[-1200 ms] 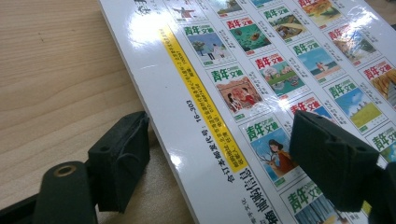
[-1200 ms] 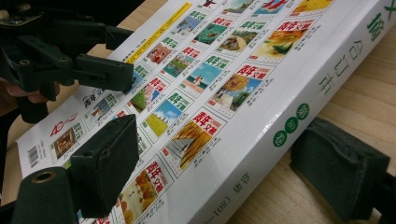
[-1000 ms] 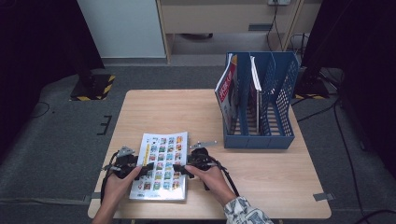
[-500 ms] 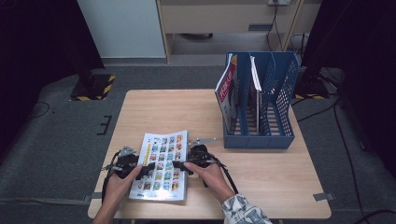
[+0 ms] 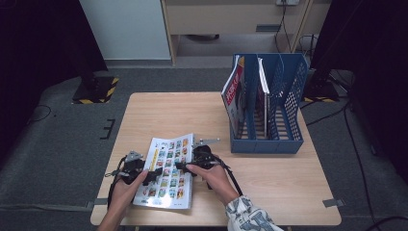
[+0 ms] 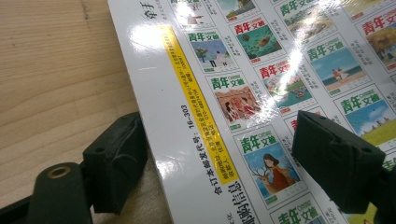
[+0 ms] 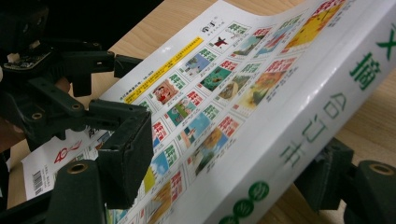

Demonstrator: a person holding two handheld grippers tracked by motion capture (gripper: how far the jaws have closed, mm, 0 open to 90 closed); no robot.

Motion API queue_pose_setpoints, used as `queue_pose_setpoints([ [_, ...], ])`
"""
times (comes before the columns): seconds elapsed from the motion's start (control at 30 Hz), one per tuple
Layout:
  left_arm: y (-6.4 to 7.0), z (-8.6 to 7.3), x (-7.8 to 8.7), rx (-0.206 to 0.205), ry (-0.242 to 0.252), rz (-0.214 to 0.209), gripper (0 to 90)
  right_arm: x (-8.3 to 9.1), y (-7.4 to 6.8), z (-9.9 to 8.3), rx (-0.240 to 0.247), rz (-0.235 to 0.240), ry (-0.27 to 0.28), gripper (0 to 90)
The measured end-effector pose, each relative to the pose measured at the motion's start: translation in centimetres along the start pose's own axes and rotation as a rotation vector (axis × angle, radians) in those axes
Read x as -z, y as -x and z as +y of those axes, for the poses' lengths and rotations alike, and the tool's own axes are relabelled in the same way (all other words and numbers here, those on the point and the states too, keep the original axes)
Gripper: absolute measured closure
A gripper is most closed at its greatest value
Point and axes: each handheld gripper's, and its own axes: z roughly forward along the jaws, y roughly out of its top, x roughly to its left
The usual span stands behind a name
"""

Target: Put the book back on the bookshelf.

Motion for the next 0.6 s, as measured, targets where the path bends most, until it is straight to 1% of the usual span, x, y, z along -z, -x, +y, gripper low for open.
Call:
queue_pose_setpoints([
  [0.2,0.4,0.1,-0.3,-0.01,0.005,-0.011,17.2,-0.4,0.1,0.1,-0.005,-0.015,-0.009,28.2],
  [0.3,0.5,0.0,-0.4,-0.006,0.009,-0.013,17.2,-0.7,0.1,0.1,-0.013,-0.019,-0.01,28.2],
  [0.37,0.5,-0.1,-0.4,-0.001,0.013,-0.011,17.2,-0.9,0.0,0.2,-0.016,-0.022,-0.005,28.2],
  [0.4,0.5,-0.1,-0.4,0.003,0.014,-0.01,17.2,-0.9,0.0,0.2,-0.026,-0.019,-0.004,28.3],
  [0.47,0.7,-0.1,-0.4,0.007,0.015,-0.003,17.2,-1.0,0.1,0.4,-0.026,-0.022,0.0,28.4],
  [0.6,1.0,0.0,-0.5,0.02,0.015,0.011,17.2,-1.1,0.1,0.7,-0.033,-0.036,-0.005,28.8],
])
